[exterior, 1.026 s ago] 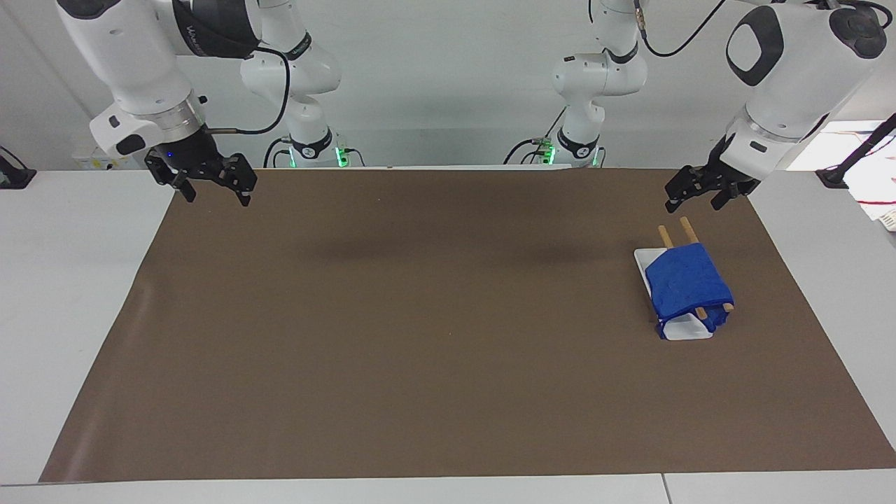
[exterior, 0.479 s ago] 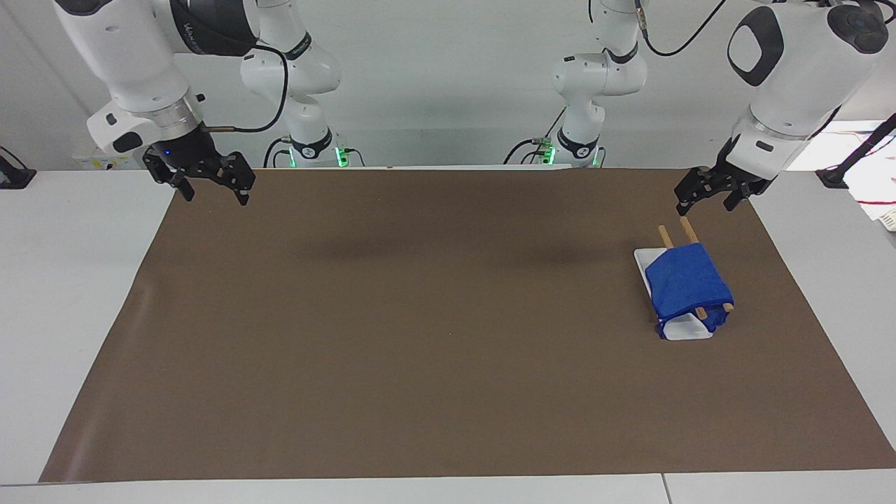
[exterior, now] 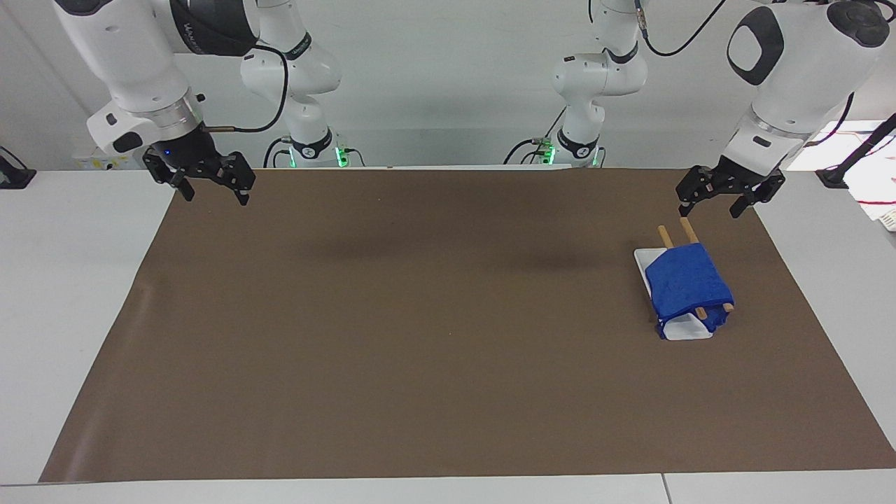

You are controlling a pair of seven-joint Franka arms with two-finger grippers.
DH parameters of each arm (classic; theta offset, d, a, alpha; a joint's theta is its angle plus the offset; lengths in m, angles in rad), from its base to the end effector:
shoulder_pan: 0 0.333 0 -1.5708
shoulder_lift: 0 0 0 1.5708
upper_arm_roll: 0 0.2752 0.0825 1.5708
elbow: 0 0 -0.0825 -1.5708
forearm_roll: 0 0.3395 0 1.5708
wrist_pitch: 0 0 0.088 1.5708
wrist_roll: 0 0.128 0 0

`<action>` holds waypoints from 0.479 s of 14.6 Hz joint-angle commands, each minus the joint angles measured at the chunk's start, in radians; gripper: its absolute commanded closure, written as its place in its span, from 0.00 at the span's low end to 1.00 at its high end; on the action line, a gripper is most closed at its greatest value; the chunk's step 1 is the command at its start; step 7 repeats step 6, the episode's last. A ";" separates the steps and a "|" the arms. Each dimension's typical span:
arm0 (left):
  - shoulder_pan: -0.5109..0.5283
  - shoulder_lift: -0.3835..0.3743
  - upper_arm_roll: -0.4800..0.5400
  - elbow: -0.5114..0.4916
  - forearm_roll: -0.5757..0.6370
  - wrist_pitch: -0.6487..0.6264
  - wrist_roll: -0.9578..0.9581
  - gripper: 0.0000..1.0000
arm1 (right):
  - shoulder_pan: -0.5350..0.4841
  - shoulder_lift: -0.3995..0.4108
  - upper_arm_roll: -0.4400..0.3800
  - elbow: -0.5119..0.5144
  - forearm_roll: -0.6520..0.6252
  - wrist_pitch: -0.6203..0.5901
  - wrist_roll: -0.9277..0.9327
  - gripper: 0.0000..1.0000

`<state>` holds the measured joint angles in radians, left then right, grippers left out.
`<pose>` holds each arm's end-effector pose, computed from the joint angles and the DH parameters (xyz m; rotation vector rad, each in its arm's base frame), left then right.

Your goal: Right arm passes towel to left arm to hang

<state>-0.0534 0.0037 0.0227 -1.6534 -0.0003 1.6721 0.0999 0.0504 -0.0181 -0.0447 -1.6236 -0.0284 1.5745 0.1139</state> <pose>0.5185 -0.0160 0.5342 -3.1345 0.2049 -0.0236 0.5037 -0.0009 0.5497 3.1074 -0.1674 -0.0456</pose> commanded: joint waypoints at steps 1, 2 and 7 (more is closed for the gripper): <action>0.000 -0.001 0.000 -0.002 0.014 0.002 0.017 0.00 | -0.007 -0.016 0.005 -0.018 0.016 0.015 -0.020 0.00; 0.000 -0.001 0.000 -0.003 0.014 0.002 0.017 0.00 | -0.007 -0.016 0.005 -0.018 0.016 0.013 -0.022 0.00; -0.002 -0.002 0.000 -0.003 0.016 -0.002 0.015 0.00 | -0.009 -0.017 0.005 -0.019 0.016 0.012 -0.022 0.00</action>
